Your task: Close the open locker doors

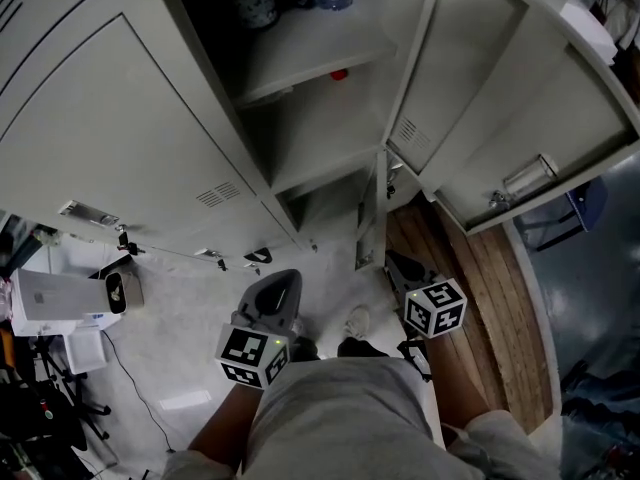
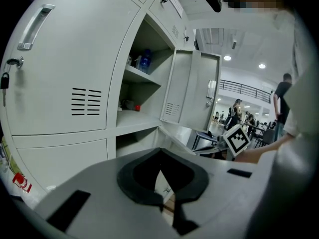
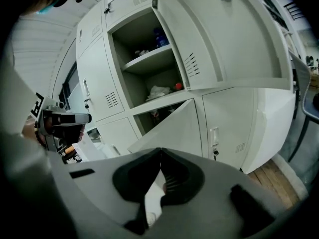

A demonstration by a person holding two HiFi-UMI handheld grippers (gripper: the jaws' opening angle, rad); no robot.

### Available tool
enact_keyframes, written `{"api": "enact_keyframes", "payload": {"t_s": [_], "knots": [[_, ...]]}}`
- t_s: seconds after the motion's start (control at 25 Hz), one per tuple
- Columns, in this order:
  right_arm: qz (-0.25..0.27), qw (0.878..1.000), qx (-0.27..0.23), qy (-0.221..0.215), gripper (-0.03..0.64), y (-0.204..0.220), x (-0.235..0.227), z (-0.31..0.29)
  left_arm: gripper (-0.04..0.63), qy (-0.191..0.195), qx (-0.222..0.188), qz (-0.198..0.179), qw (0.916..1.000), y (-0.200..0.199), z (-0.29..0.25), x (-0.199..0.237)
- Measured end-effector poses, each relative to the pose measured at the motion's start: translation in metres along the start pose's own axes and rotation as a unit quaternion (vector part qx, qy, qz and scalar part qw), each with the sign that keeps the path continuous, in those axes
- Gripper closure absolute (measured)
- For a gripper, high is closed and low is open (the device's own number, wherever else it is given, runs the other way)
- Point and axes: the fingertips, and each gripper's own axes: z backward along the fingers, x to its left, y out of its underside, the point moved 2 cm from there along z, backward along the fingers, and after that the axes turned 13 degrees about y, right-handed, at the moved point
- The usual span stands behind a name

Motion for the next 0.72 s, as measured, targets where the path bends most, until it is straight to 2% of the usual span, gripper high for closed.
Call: {"api": "enact_keyframes", "payload": {"t_s": [0.72], "knots": [[0.029,0.999,0.015,-0.030,0.589,-0.010,0.059,-0.039,0.581,-0.015,-0.006,0.009,0.9998,-0.002,0.033,0.048]]}}
